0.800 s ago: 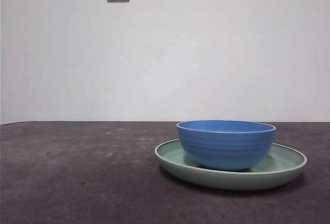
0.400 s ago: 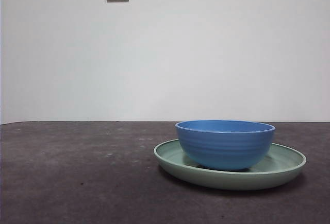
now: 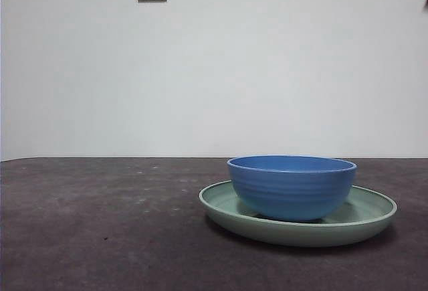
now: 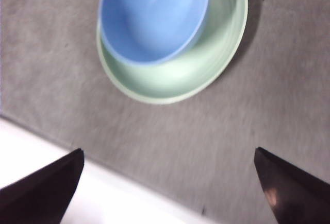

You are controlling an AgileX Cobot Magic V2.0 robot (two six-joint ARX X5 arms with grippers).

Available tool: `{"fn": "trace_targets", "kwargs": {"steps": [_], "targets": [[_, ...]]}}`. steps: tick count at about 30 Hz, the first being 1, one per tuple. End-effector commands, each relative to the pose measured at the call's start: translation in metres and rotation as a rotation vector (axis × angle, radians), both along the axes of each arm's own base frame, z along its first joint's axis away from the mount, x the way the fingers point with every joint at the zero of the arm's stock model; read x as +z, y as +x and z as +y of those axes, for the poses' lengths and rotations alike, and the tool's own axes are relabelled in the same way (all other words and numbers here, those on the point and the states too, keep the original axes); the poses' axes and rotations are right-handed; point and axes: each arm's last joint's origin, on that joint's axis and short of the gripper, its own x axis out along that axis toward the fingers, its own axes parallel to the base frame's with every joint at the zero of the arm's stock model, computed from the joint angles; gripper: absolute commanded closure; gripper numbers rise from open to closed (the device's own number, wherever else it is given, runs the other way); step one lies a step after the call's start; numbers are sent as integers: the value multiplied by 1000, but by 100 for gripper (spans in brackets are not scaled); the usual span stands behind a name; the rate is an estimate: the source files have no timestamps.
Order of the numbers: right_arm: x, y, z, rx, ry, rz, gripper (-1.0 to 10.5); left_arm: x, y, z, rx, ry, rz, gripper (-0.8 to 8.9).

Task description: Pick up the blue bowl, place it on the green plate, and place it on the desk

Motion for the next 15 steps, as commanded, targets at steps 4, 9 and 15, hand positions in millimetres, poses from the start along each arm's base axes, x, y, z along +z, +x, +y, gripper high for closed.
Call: {"fn": "trace_targets", "kwargs": {"steps": [4, 9, 15], "targets": [[-23, 36, 8, -9, 5, 12, 324, 5, 0, 0, -29, 34, -61, 156], [-38, 57, 12, -12, -7, 57, 405, 5, 0, 0, -29, 36, -58, 157], [-59, 78, 14, -47, -99, 101, 442, 5, 0, 0, -30, 35, -65, 156]]}}
